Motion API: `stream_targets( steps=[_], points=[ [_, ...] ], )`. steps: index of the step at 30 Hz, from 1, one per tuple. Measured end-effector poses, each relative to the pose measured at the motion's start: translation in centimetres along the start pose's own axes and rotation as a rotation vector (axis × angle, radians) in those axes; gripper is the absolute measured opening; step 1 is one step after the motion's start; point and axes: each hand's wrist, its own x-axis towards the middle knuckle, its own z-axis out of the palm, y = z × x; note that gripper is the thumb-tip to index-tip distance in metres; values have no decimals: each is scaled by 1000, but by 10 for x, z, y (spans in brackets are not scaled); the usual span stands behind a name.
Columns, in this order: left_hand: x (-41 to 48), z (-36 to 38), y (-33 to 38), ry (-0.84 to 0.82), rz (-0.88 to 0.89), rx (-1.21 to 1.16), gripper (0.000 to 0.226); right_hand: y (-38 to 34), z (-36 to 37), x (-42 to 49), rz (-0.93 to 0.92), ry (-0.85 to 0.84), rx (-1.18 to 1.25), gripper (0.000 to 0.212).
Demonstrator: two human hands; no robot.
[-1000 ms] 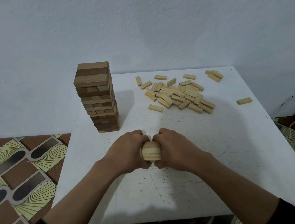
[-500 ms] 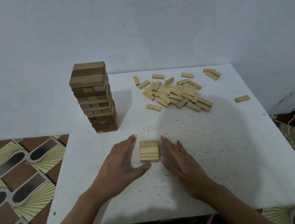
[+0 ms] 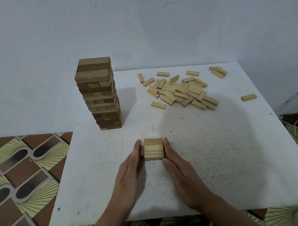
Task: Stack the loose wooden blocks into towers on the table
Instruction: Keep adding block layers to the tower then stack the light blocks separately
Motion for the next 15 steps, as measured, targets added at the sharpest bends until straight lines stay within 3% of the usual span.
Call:
stream_targets(
  steps=[15],
  points=[
    [0, 5, -5, 7, 46, 217, 35, -5, 10, -1, 49, -34, -59, 61]
  ],
)
